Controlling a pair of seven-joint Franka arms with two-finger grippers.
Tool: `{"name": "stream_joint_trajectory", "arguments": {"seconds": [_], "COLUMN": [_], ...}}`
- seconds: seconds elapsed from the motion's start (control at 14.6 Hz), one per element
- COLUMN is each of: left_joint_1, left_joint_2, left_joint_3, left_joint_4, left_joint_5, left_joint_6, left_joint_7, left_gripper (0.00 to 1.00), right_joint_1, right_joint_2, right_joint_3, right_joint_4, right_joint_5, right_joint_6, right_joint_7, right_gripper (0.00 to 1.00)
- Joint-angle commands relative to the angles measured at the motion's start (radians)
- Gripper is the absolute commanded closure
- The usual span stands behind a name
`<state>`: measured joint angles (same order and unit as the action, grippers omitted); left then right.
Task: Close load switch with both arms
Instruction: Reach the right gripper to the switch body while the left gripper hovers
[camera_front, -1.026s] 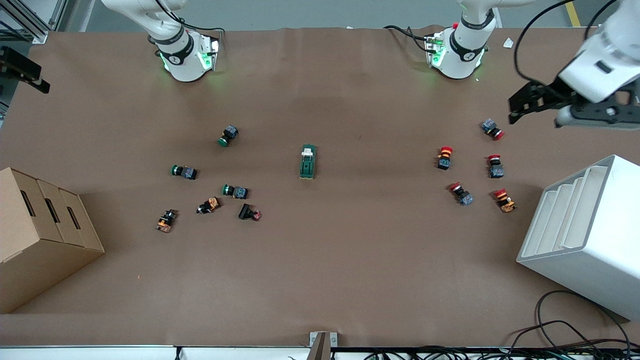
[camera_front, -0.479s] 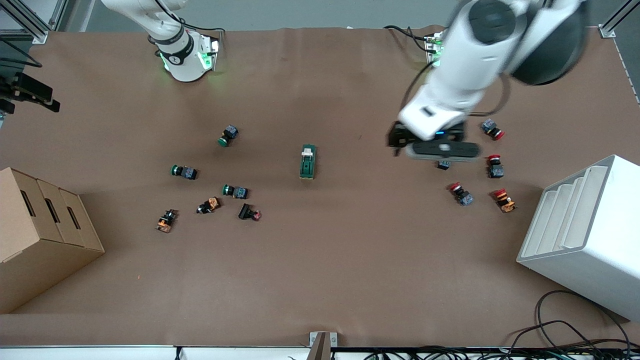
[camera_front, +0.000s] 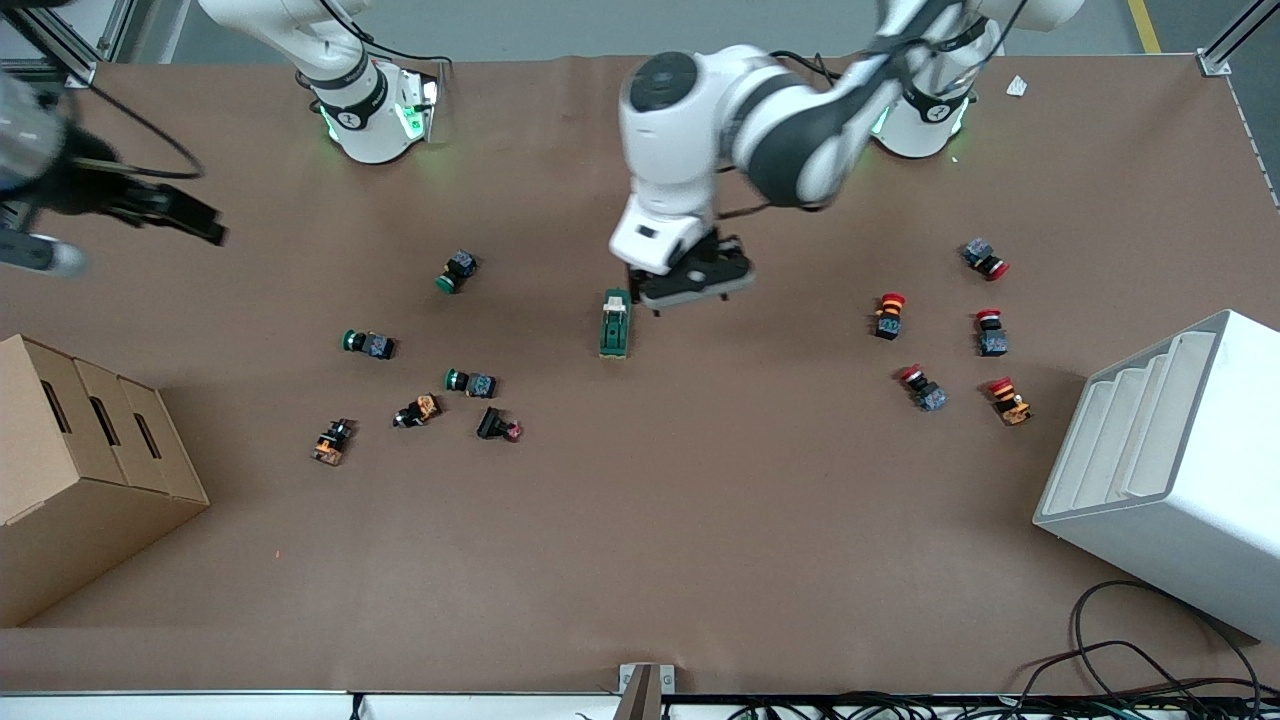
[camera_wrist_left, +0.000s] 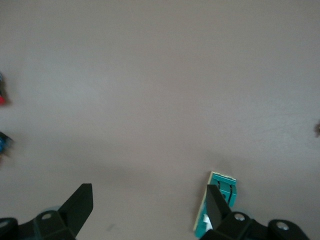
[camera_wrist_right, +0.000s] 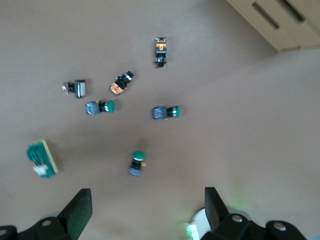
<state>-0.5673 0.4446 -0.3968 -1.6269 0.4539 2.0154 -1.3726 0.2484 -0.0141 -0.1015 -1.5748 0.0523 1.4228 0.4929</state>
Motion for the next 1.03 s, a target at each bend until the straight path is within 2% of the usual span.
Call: {"name": "stream_joint_trajectory", "arguments": {"seconds": [0.0, 0.07, 0.34, 0.62, 0.75, 0.96], "left_joint_1": [-0.087, -0.118, -0.227, -0.316, -0.371, -0.394], "left_joint_2": [0.061, 0.086, 0.190, 0.249, 0.281, 0.324], "left_joint_3": [0.004, 0.003, 0.003, 0.003, 0.004, 0.004], "left_joint_4": [-0.002, -0.013, -0.017, -0.068, -0.093, -0.128], "left_joint_5": [0.095, 0.145, 0.374, 0.564, 0.697, 0.902], "left_joint_6": [0.046, 0.066, 0.074, 0.074, 0.074, 0.072], "left_joint_7": [-0.199, -0.270, -0.532, -0.756, -0.885, -1.063], "left_gripper": [0.00, 0.00, 0.00, 0.00, 0.00, 0.00], "right_joint_1": [0.135, 0.172, 0.251, 0.336, 0.380, 0.420], "right_joint_2": [-0.009, 0.005, 0.100, 0.201, 0.249, 0.321], "right_joint_3": [-0.009, -0.007, -0.009, -0.009, -0.007, -0.007], "right_joint_4": [-0.114, -0.146, -0.195, -0.203, -0.208, -0.211], "right_joint_5": [0.006, 0.017, 0.187, 0.207, 0.222, 0.271], "right_joint_6": [0.126, 0.175, 0.327, 0.462, 0.540, 0.643], "right_joint_7": [0.304, 0.385, 0.553, 0.673, 0.742, 0.771], "right_gripper": [0.00, 0.00, 0.00, 0.00, 0.00, 0.00]}}
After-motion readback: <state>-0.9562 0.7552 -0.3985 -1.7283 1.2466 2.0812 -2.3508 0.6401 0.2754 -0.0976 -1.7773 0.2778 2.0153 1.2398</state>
